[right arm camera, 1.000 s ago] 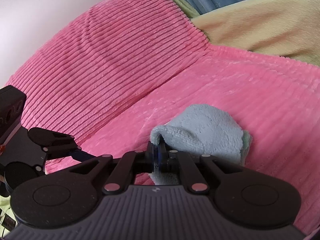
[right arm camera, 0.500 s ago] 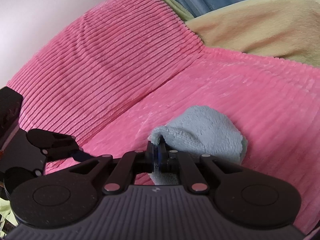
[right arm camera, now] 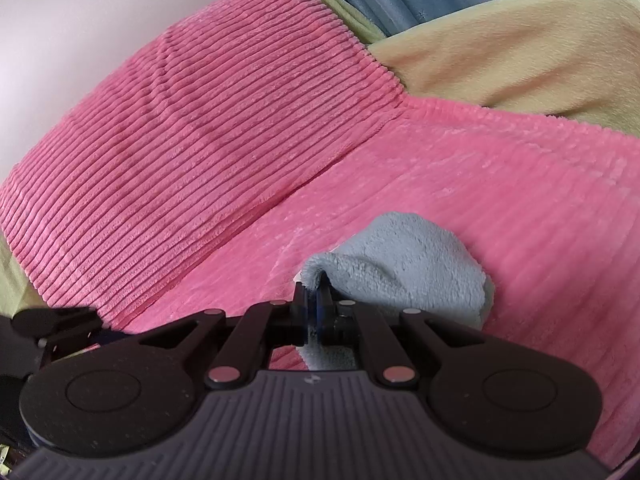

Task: Clean container
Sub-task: 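Turn the jar upright in the left tool, white lid toward the cloth, then rub the cloth over the white lid with the right tool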

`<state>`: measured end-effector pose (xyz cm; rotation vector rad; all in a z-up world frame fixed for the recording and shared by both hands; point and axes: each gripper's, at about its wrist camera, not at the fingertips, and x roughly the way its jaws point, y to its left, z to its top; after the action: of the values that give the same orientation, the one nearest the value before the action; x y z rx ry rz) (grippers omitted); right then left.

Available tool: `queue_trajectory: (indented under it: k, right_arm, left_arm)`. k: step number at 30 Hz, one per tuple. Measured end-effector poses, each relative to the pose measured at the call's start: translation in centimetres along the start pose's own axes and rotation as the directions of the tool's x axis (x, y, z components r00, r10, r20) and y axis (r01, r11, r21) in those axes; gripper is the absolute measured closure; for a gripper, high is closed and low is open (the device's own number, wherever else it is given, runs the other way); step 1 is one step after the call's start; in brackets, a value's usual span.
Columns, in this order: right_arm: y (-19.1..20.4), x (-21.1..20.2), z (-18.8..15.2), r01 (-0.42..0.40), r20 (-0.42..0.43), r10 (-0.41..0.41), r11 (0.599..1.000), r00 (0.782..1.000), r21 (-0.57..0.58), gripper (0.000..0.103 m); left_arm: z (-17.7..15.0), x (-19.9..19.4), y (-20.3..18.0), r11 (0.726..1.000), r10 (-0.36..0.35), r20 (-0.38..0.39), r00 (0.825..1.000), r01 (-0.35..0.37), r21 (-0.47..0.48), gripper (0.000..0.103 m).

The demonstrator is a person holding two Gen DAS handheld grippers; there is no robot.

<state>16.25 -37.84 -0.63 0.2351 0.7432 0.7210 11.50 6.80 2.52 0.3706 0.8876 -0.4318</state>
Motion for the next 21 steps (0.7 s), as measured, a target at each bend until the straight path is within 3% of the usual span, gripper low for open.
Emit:
queue_trajectory:
  k: [6,10,17,21]
  right_arm:
    - [0.8,-0.2,-0.2,-0.018,-0.007,0.018,0.999,1.0,-0.029,0.1]
    - [1.8,-1.3,-0.1,-0.062,0.008,0.062,0.997,0.998,-0.05,0.1]
    - [2.4,-1.1,0.1,-0.107,-0.043,0.103,0.987,0.994,-0.122,0.1]
    - [2.6,-0.8,0.2,-0.13,-0.079,0.118,0.978,0.99,-0.163,0.1]
  left_arm:
    - [-2.9,-1.1,-0.4,0.997,0.026,0.059,0.998,-0.021,-0.078,0.017]
    - [-3.6,-1.2,-1.5,0.996,0.065,0.128,0.99,-0.057,-0.065,0.018]
    - [-2.9,-0.6,-2.9,0.99,0.116,0.248,0.962,-0.093,-0.103,0.019]
    - [-2.2,0.3,-3.7,0.983,0.169,0.25,0.953,-0.143,-0.119,0.019]
